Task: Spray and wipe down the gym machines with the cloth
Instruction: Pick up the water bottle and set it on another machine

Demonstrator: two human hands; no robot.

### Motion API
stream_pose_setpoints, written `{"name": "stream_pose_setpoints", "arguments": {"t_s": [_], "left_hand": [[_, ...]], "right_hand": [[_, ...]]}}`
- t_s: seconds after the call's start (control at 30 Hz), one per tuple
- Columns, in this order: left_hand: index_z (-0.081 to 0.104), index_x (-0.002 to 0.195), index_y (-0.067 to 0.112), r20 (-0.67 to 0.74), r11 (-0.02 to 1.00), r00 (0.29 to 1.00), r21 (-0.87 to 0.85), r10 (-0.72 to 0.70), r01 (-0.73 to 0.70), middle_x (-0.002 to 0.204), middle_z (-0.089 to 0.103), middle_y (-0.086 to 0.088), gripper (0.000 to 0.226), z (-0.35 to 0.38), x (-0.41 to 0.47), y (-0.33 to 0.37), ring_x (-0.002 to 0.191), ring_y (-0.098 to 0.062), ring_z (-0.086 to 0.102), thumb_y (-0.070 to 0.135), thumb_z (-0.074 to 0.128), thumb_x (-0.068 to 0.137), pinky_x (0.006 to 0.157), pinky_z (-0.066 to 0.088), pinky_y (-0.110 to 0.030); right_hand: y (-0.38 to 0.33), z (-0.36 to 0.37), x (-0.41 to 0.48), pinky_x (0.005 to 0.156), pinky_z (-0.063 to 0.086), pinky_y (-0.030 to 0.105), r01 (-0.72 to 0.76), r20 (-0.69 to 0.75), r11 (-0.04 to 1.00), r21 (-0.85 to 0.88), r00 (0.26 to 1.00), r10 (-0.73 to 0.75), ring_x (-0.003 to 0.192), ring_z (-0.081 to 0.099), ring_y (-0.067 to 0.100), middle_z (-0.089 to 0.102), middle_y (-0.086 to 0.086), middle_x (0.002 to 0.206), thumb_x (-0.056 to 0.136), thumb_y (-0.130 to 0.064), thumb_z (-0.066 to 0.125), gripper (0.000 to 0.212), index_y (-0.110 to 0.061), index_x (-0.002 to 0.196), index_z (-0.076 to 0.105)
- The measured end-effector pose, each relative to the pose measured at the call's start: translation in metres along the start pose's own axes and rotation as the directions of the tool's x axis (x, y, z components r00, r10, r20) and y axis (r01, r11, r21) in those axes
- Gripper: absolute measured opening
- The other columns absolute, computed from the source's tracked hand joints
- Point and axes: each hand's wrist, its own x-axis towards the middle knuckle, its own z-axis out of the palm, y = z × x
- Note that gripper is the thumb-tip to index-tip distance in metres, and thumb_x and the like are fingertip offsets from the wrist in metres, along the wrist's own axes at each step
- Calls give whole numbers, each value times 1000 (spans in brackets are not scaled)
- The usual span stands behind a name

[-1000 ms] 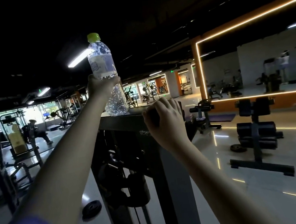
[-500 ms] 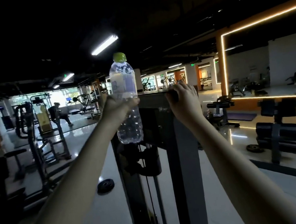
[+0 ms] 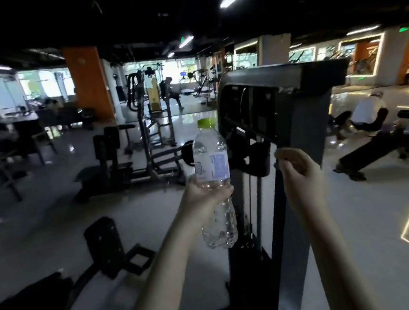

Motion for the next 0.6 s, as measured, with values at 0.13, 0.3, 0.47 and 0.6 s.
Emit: {"name": "stream_pose_setpoints", "arguments": {"t_s": [0.13,0.3,0.47,0.6], "left_hand": [[51,117,20,-101,990,987,56,-125,131,107,68,0,60,-39,-70,-37,91,-8,67,29,83,67,75,56,-30],[54,108,24,-347,981,918,-29,-191,193,102,69,4,43,-106,-164,-75,96,-13,66,17,80,73,79,53,-24],[62,105,14,-554,979,812,-31,-183,200,90,70,4,38,-186,-266,-89,87,-11,67,12,80,72,75,52,-25],[62,95,10,-730,978,660,-54,-178,203,83,68,0,32,-252,-369,-86,79,-9,66,10,77,68,72,51,-21]], "right_hand": [[21,24,-69,70,47,13,-158,183,982,100,973,138,84,65,4,70,-4,91,93,-9,50,19,-16,94,69],[26,75,-147,72,48,24,-286,433,950,126,878,206,80,66,13,69,0,85,93,-3,48,21,-12,90,67],[7,145,-230,75,49,29,-335,685,938,85,703,189,85,65,21,68,5,87,93,0,45,28,-16,85,66],[-37,204,-330,70,47,22,-338,832,938,79,541,125,80,63,14,67,4,87,92,0,46,22,-8,88,67]]}}
